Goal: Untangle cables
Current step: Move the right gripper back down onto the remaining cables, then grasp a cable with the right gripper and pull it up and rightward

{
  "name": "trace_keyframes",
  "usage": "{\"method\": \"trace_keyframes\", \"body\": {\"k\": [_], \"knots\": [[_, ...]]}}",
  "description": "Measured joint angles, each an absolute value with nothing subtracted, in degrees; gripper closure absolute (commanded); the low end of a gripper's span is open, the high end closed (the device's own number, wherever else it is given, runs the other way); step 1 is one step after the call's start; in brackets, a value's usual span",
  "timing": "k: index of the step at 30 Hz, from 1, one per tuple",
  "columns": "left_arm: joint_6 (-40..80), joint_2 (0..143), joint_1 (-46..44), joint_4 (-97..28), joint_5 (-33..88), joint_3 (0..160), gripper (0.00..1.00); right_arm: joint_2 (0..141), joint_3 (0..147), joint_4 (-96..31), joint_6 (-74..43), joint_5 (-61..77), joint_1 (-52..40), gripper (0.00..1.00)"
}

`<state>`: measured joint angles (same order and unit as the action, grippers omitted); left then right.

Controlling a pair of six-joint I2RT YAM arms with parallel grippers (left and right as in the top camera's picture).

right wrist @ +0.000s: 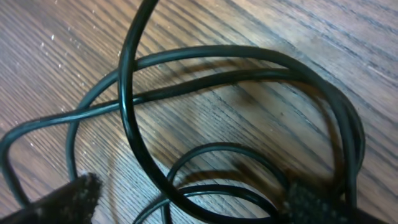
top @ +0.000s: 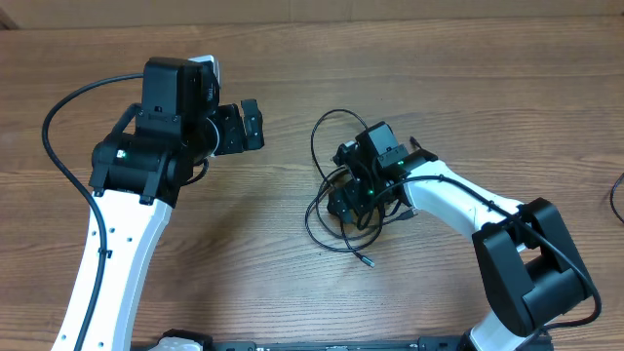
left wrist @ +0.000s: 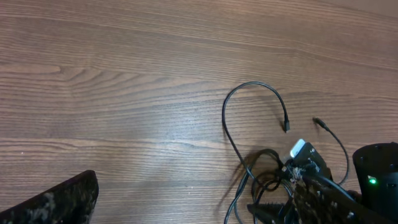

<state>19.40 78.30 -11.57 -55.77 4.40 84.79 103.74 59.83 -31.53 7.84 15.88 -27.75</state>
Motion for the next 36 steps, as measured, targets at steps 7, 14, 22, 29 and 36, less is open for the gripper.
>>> {"method": "trace_keyframes", "body": {"k": [7,14,22,29,36], "knots": [[19.4,78.3,-11.6,-55.8,4.4,84.8,0.0,103.7,59.7,-29.9,7.7,15.9,-27.7,0.46],[19.4,78.3,-11.6,-55.8,4.4,84.8,0.0,103.7,59.6,-27.8,7.7,16.2,-27.7,0.88],[19.4,78.3,-11.6,-55.8,4.4,84.8,0.0,103.7,59.7,-27.7,7.5,15.8,-27.7,0.96],[19.4,78.3,-11.6,-55.8,4.4,84.8,0.0,103.2,65.6,-40.0,5.9,13.0,-27.7,0.96],[19.4,78.3,-11.6,-55.8,4.4,84.8,0.0,98.8,78.8,-54.3,3.0,10.3,-27.7,0.96]]}}
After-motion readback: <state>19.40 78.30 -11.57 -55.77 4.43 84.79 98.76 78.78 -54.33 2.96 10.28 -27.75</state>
